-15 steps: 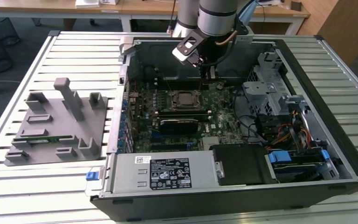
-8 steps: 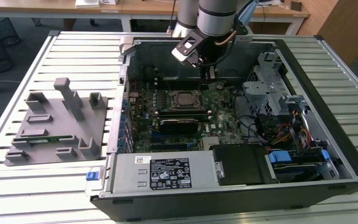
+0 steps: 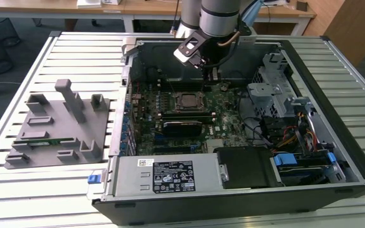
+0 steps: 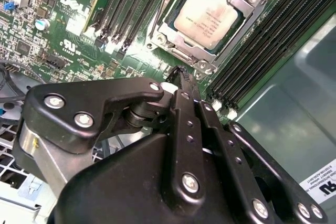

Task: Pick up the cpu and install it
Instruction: 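Close the cpu cover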

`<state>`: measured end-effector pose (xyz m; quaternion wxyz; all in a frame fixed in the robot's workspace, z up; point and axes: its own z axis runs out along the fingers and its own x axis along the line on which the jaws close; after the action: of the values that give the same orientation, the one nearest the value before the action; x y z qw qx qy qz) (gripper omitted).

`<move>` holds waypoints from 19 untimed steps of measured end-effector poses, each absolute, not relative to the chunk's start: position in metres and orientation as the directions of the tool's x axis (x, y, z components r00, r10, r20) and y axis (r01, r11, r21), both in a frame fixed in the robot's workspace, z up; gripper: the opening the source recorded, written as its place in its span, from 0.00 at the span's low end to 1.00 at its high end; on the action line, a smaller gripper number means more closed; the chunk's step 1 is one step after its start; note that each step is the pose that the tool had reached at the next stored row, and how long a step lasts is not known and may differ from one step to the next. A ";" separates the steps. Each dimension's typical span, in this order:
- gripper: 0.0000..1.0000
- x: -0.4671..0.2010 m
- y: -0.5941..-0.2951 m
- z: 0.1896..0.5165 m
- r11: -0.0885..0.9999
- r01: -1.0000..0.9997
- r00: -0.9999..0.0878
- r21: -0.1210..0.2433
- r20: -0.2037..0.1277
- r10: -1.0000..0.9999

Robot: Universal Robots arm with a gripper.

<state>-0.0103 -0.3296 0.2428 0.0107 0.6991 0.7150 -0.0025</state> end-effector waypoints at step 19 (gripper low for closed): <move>0.11 -0.038 -0.330 0.237 0.023 1.000 -0.022 0.011 -0.019 1.000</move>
<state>-0.0381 -0.3296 0.2367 0.0107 0.6991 0.7150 -0.0025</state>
